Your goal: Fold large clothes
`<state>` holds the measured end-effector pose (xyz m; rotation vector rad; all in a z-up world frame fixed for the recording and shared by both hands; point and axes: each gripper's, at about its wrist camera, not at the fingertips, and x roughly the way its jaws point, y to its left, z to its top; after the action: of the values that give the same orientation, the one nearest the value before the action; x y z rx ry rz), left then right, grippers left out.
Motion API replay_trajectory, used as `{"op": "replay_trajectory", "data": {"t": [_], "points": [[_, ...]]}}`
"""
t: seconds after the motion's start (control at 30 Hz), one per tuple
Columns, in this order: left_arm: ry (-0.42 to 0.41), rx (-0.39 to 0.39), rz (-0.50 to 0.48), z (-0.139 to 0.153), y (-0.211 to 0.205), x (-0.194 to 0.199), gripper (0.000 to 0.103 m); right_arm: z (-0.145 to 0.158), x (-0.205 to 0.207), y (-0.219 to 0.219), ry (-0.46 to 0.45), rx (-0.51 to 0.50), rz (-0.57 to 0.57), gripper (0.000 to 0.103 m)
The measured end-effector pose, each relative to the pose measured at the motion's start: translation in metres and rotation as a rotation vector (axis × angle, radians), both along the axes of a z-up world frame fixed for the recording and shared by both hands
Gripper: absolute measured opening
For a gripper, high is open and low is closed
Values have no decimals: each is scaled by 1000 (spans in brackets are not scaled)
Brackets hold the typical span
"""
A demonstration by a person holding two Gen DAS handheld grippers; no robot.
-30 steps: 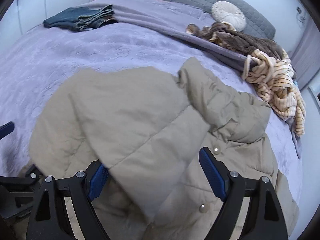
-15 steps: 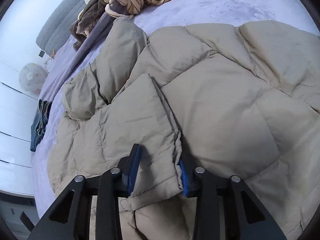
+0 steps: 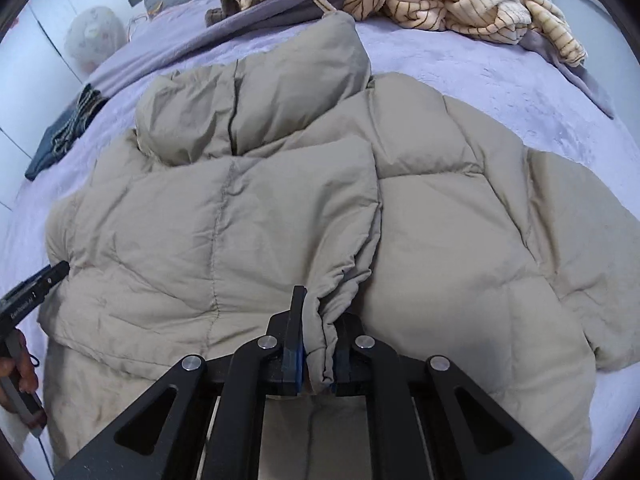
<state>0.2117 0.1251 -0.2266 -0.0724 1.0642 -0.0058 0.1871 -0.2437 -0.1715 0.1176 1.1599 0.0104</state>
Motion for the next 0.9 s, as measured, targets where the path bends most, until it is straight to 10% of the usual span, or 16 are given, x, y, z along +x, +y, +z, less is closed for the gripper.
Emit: {"op": "replay_trajectory", "data": {"t": [0.53,0.6,0.67,0.9], "points": [[-8,76,-47,49,-21,-33,58,32,-68,-69,-14,109,-157,17],[1,71,-81,56,-40,-45,58,33,-78,-76,-1,167,-181,24],[12,59,-111,60,-60,-56,86,33,-90,-85,6,217,-207,55],[51,-5,-182,66,-138,-92,93,39,-129,-128,5,314,-311,60]]}}
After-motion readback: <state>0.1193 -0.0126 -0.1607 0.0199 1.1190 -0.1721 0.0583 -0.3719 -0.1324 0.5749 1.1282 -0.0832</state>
